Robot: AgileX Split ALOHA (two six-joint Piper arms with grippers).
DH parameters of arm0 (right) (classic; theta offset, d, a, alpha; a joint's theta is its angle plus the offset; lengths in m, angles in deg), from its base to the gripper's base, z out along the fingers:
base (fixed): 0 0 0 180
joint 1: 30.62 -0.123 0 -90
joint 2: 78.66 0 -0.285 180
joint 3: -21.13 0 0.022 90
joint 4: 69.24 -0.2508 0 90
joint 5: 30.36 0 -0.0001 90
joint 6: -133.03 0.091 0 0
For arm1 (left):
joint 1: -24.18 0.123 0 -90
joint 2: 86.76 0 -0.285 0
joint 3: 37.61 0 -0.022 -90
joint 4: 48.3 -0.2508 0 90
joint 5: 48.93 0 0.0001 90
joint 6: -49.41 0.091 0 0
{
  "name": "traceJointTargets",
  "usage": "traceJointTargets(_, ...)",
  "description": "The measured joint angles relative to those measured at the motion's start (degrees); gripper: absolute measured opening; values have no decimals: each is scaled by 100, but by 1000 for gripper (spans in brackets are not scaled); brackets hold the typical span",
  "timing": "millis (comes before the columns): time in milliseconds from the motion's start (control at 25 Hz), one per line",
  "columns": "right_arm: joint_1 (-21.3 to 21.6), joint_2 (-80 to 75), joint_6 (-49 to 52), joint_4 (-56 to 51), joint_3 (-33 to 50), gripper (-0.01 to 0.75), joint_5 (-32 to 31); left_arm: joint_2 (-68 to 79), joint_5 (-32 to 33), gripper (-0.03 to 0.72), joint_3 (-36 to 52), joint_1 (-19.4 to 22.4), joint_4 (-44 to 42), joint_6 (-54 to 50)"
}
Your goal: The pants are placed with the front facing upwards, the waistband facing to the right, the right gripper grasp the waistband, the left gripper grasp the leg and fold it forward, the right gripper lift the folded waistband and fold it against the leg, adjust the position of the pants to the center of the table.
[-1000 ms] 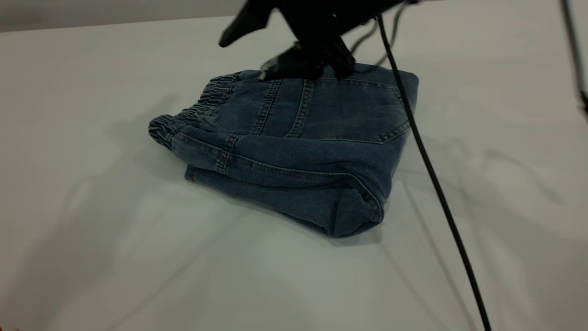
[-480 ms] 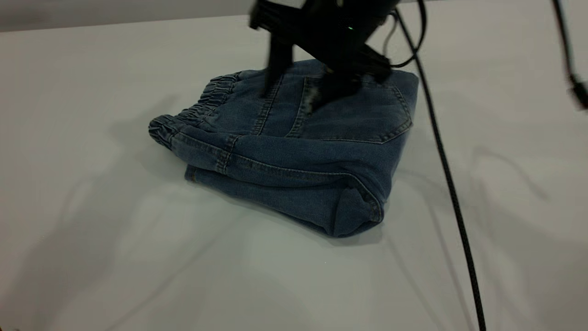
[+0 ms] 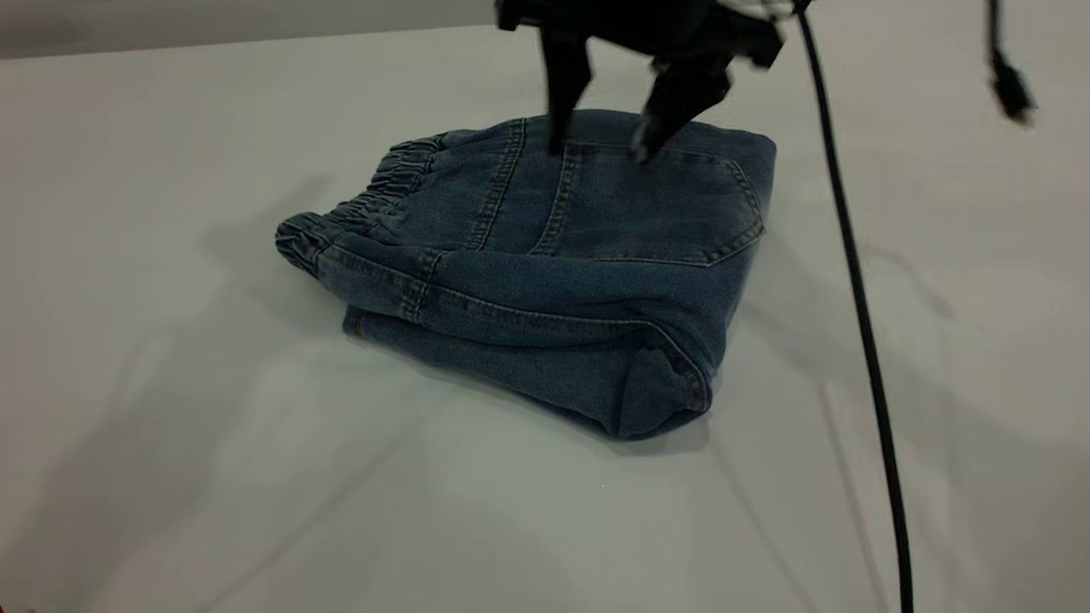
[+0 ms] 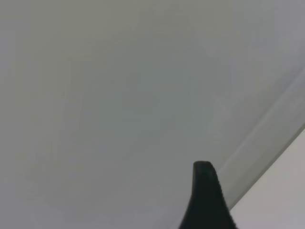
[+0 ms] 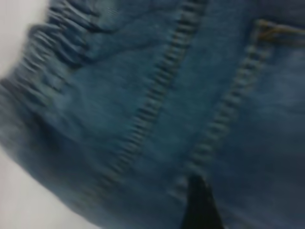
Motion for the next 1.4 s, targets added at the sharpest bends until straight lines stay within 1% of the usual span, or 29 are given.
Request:
traceJointTargets(80, -28, -6, 306, 617, -45, 411, -460, 0, 0, 442, 0, 0, 0, 0)
traceJointTargets(160, -47, -70, 681, 1027, -45, 410, -731, 0, 0, 442, 0, 0, 0, 0)
traceJointTargets(240, -47, -132, 983, 1319, -39, 410, -772, 0, 0, 442, 0, 0, 0, -12)
traceJointTargets(320, -101, -211, 1057, 1396, -39, 410, -720, 0, 0, 442, 0, 0, 0, -12)
traceJointTargets(400, -154, -286, 1014, 1270, -39, 410, -452, 0, 0, 442, 0, 0, 0, -12)
traceJointTargets(560, -264, -413, 805, 588, -44, 408, 454, 0, 5, 442, 0, 0, 0, -23)
traceJointTargets(640, -347, -491, 805, -96, -44, 408, 722, 0, -1, 442, 0, 0, 0, -24)
traceJointTargets(800, -597, -621, 682, -1002, -71, 408, 1104, 0, 7, 442, 0, 0, 0, -24)
traceJointTargets(880, -726, -736, 659, -1240, -159, 408, 1209, 0, 7, 442, 0, 0, 0, -24)
traceJointTargets(1000, -836, -962, 659, -1427, -327, 408, 1173, 0, 18, 442, 0, 0, 0, -24)
traceJointTargets(1280, -903, -1219, 659, -1488, -382, 408, 1100, 0, 30, 442, 0, 0, 0, -24)
traceJointTargets(1400, -903, -1219, 499, -1490, -382, 408, 940, 0, 30, 442, 0, 0, 0, -24)
